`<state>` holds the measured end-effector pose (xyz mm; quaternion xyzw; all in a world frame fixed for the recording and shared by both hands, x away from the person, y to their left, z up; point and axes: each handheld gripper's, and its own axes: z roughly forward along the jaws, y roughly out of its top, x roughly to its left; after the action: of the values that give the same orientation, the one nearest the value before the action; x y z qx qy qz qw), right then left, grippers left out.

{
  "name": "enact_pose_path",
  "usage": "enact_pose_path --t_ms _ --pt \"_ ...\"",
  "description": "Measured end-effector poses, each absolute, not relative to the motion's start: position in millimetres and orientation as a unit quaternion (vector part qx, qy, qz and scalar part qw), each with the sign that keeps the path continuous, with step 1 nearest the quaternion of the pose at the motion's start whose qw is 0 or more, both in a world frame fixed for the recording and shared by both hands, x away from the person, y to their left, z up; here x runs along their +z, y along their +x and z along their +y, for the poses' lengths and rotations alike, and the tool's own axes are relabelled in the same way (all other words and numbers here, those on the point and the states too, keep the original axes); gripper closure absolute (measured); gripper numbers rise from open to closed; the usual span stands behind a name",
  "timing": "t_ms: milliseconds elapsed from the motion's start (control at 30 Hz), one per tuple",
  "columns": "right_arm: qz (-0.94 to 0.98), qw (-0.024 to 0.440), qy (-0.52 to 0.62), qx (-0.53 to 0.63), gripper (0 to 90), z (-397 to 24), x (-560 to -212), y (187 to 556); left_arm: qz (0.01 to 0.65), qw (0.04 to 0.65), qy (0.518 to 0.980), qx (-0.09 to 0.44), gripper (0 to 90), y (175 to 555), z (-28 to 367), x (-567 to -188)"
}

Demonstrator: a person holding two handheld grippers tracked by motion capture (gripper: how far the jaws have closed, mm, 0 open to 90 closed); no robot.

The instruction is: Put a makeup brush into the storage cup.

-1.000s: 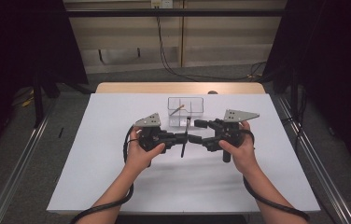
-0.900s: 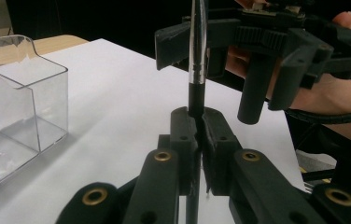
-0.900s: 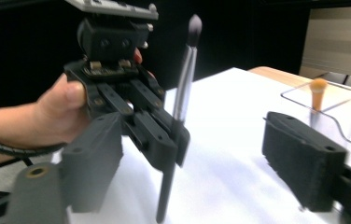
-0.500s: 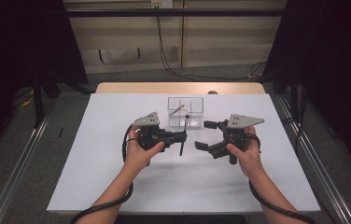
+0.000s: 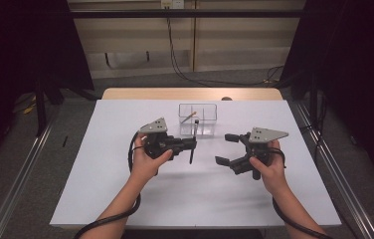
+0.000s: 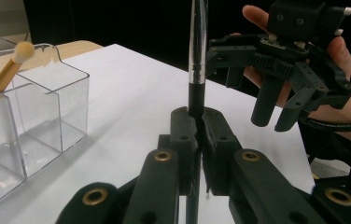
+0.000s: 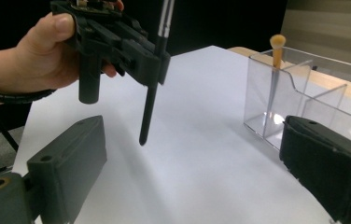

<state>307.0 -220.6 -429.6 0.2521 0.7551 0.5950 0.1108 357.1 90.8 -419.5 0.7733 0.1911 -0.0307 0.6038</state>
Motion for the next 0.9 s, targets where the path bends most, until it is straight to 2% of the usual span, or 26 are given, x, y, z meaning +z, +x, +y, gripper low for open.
enact_pose_path --t_ms 900 --pt "0.761 0.122 0.278 0.573 6.7 -258.3 -445.7 288.9 0.208 0.609 0.765 -0.019 84.0 365.8 96.8 -420.7"
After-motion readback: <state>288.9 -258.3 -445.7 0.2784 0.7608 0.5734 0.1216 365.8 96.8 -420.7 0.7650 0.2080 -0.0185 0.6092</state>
